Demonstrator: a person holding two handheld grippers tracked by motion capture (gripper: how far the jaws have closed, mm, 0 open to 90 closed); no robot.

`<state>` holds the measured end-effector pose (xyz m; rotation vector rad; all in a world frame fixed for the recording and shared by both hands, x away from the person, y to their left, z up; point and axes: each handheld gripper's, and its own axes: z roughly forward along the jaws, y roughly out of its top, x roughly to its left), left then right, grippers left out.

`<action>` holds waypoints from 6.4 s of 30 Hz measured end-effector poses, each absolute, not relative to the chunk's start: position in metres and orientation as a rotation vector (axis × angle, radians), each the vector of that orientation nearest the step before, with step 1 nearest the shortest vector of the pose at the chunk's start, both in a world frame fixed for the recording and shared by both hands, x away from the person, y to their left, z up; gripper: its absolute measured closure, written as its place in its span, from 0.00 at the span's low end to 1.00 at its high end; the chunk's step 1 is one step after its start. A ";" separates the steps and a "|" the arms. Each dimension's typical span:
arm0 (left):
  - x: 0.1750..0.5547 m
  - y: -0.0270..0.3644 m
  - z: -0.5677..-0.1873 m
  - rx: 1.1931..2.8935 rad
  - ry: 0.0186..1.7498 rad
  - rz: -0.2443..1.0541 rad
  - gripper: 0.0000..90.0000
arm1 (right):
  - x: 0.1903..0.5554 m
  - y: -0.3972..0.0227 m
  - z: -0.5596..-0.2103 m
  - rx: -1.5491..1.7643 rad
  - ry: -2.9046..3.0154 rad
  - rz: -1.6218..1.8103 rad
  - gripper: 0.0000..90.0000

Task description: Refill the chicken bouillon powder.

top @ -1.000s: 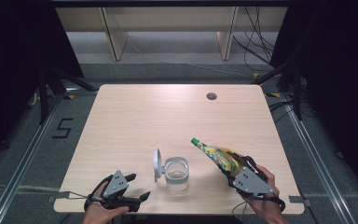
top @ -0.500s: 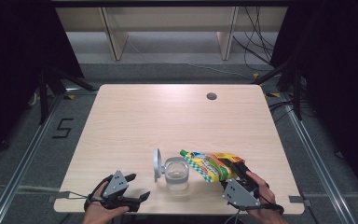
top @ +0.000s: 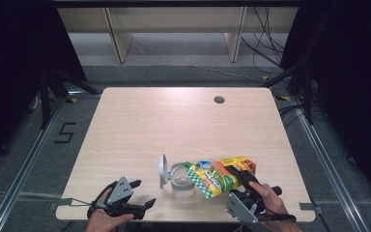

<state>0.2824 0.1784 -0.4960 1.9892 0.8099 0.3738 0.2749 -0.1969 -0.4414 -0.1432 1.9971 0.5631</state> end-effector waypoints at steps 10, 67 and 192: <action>0.283 0.179 -0.496 1.995 0.806 0.380 0.21 | 0.274 -0.190 -0.438 -0.314 1.946 0.406 0.56; 0.282 0.180 -0.495 1.998 0.800 0.384 0.21 | 0.277 -0.166 -0.418 -0.624 1.854 0.056 0.59; 0.281 0.180 -0.495 1.999 0.808 0.374 0.21 | 0.288 -0.157 -0.403 -0.804 1.775 -0.143 0.63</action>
